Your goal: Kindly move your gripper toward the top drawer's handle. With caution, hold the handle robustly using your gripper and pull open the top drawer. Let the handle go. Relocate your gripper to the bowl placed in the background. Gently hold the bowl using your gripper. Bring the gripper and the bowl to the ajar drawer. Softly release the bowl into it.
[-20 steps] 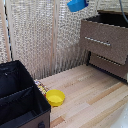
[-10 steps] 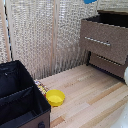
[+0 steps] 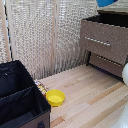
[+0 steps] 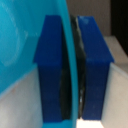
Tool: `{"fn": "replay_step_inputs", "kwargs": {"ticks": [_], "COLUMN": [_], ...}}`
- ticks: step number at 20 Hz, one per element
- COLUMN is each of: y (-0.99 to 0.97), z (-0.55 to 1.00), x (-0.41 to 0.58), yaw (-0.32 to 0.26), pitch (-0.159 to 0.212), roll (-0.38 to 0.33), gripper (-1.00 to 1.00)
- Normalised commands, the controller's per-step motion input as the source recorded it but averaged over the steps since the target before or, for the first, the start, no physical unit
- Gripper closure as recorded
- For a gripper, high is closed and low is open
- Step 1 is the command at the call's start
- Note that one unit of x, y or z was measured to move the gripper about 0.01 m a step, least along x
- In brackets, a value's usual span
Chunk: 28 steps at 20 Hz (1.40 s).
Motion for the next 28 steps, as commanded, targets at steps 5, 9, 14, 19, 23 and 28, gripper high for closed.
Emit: {"fn": "replay_step_inputs", "kwargs": {"ticks": [5,9,14,19,23,28], "y": [-0.1,-0.09,-0.15,0.0,0.1,0.25], "z": [-0.57,-0.47,-0.11,0.15,0.37,0.73], "x": [-0.273,-0.186,0.173,0.161,0.153,0.17], "yaw": [-0.005,-0.002,-0.002,0.0,-0.012,-0.024], "pitch": [0.05,0.053,-0.005,0.018,0.043,0.019], "roll": [-0.012,0.019,0.0,0.011,0.014,0.003], "gripper": [1.0,1.0,-1.0,-1.0,-1.0,-1.0]}}
